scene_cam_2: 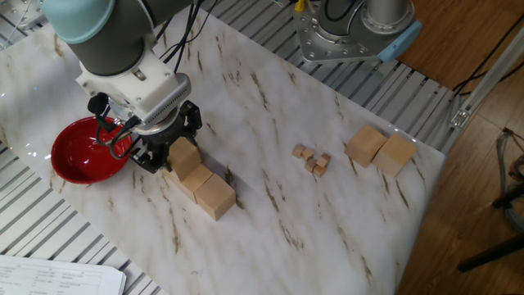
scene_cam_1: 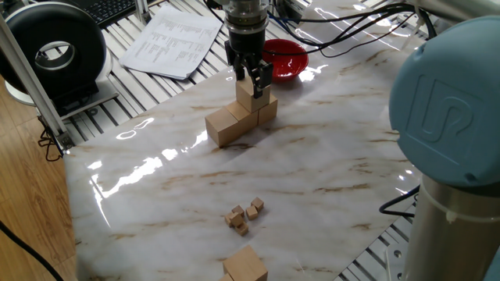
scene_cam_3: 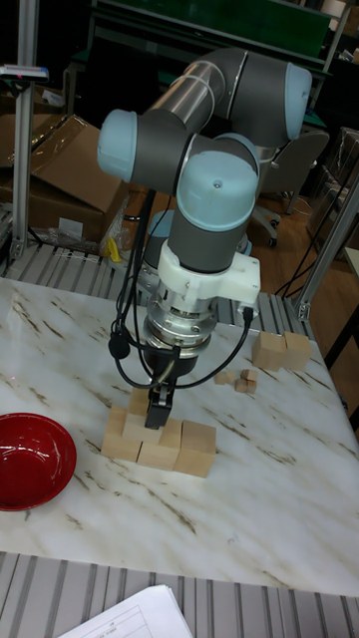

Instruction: Stack the blocks into a pyramid shape

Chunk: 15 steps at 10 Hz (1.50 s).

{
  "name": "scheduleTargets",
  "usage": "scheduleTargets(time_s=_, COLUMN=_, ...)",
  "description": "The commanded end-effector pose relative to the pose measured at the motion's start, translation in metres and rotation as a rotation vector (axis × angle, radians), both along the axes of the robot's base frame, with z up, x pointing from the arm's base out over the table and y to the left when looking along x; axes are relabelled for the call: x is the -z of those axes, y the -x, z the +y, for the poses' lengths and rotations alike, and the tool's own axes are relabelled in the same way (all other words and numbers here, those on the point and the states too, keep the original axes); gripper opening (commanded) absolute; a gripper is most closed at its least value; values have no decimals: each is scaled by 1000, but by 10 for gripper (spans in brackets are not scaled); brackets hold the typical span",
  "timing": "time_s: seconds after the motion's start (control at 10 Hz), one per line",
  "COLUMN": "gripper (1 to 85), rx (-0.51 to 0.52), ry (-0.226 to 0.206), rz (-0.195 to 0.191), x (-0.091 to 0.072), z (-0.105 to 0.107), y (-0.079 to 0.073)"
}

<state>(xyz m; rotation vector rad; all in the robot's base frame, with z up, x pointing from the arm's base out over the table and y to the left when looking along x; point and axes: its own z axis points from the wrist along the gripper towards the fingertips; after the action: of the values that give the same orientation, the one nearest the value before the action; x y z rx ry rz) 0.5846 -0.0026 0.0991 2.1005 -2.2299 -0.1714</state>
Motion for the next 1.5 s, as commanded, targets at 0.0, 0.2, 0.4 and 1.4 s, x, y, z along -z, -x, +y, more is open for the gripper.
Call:
scheduleTargets(time_s=0.0, gripper=10, rx=14, ry=-12, rz=14, x=-1, z=2, y=3)
scheduleTargets(time_s=0.2, gripper=10, rx=14, ry=-12, rz=7, x=-1, z=2, y=1)
scheduleTargets(time_s=0.4, gripper=10, rx=22, ry=-8, rz=2, x=-1, z=1, y=0)
scheduleTargets(time_s=1.4, gripper=13, rx=78, ry=-34, rz=-21, x=-1, z=13, y=-4)
